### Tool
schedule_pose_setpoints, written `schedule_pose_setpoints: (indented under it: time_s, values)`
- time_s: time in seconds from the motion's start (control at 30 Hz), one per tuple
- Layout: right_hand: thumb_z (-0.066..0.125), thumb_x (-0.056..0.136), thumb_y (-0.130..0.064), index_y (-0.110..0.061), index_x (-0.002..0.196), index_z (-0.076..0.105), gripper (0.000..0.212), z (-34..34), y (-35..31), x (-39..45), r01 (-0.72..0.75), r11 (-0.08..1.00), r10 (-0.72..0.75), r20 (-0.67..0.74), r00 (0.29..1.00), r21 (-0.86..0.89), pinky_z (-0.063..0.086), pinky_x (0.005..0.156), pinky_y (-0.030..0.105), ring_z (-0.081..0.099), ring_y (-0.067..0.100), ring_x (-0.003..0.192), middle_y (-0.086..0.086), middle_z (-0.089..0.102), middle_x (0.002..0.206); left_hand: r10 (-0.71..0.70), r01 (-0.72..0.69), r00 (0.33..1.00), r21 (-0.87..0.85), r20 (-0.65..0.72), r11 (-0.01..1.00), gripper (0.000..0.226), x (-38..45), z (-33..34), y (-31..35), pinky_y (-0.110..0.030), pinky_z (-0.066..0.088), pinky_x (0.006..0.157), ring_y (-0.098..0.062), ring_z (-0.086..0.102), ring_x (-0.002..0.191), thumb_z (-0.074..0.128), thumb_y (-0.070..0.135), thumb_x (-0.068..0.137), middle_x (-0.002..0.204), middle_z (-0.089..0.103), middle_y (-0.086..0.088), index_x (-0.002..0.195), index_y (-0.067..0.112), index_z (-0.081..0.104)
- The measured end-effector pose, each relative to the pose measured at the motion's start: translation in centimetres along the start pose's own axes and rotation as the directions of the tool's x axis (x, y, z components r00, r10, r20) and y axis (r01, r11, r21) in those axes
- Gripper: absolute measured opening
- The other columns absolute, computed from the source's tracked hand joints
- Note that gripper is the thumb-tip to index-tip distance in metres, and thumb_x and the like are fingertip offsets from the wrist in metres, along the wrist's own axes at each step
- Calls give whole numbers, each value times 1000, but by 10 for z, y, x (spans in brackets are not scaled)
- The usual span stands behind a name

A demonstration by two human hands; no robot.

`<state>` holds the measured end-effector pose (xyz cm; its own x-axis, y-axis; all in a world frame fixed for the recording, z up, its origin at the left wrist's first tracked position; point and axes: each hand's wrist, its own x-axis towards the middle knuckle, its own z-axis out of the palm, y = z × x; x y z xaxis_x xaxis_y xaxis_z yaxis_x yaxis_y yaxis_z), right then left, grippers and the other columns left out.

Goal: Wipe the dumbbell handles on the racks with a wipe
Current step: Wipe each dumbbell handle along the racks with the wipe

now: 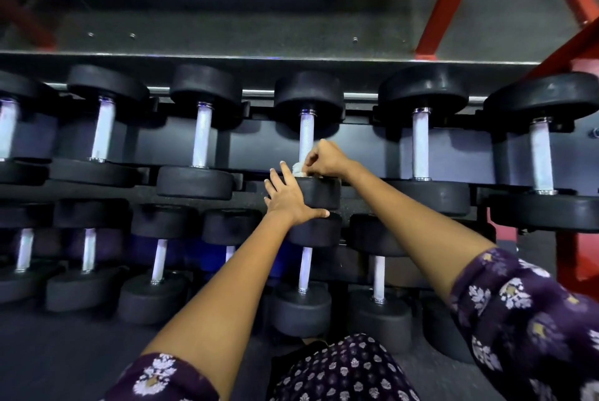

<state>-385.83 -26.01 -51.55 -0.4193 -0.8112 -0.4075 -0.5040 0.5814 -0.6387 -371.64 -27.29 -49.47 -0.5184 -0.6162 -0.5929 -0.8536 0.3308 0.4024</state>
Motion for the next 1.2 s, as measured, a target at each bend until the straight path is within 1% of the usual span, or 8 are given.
schedule_pose_setpoints:
  time_s: [0.07, 0.17, 0.33, 0.53, 0.77, 0.87, 1.03, 1.2]
  values:
    - [70, 76, -4, 3, 85, 72, 11, -3, 14, 1, -67, 997, 68, -10, 998, 40, 39, 52, 12, 49, -7, 41, 7, 63, 70, 9, -9, 1000, -3, -3, 1000, 144, 0, 0, -1, -51, 6, 118, -38, -12, 146, 85, 50, 65, 158, -18, -20, 148, 11, -26]
    - [64, 80, -2, 1, 82, 72, 8, 5, 22, 3, -113, 993, 115, -53, 992, 40, 39, 65, 22, 53, 5, 69, 7, 61, 74, 23, -24, 999, -27, -26, 999, 141, 1, 1, -2, -50, 4, 118, -39, -12, 146, 81, 54, 67, 158, -17, -20, 149, 12, -25]
    - [58, 77, 8, -14, 58, 60, 29, -2, 33, 0, -148, 941, 124, 99, 987, 305, 39, 57, 19, 46, 10, 58, 3, 56, 62, 40, -41, 999, -56, -24, 998, 135, 4, 2, -4, -51, 3, 118, -38, -12, 146, 77, 55, 71, 158, -17, -20, 150, 13, -23]
    - [56, 82, 2, -17, 59, 47, 30, 13, 31, 17, -185, 958, 174, 69, 982, 218, 33, 52, 19, 41, 8, 56, -1, 49, 61, 20, -20, 1000, -56, -7, 998, 134, 4, 0, -3, -51, 3, 119, -39, -14, 146, 78, 54, 72, 158, -19, -19, 149, 14, -24]
    - [44, 86, 11, -12, 68, 48, 29, 6, 31, 27, -254, 921, 173, 273, 946, 296, 33, 41, 17, 41, 11, 55, 3, 48, 63, 27, -27, 1000, -57, -3, 998, 134, 2, 0, -3, -50, 3, 119, -38, -15, 146, 78, 53, 72, 157, -20, -20, 149, 14, -24]
    - [39, 83, 11, -10, 84, 55, 26, 12, 30, 31, -297, 906, 175, 371, 912, 302, 31, 45, 22, 43, 13, 54, 6, 53, 71, 31, -31, 1000, -67, -4, 997, 133, 4, 0, -4, -50, 3, 119, -38, -15, 146, 78, 53, 72, 157, -21, -19, 150, 14, -23]
    - [35, 85, 19, -10, 74, 46, 33, -2, 41, 28, -353, 818, 135, 445, 885, 454, 38, 46, 15, 48, 10, 56, 7, 47, 69, 53, -54, 998, -82, -14, 995, 133, 5, 3, -3, -50, 2, 119, -37, -15, 146, 79, 52, 71, 157, -19, -19, 150, 14, -21]
    - [31, 85, 17, -9, 76, 47, 32, 3, 24, 27, -329, 864, 148, 433, 889, 381, 27, 26, 14, 41, 1, 28, 7, 46, 63, 54, -56, 998, -82, -20, 995, 132, 5, 3, -7, -50, 2, 118, -37, -15, 146, 79, 52, 72, 157, -19, -19, 151, 14, -20]
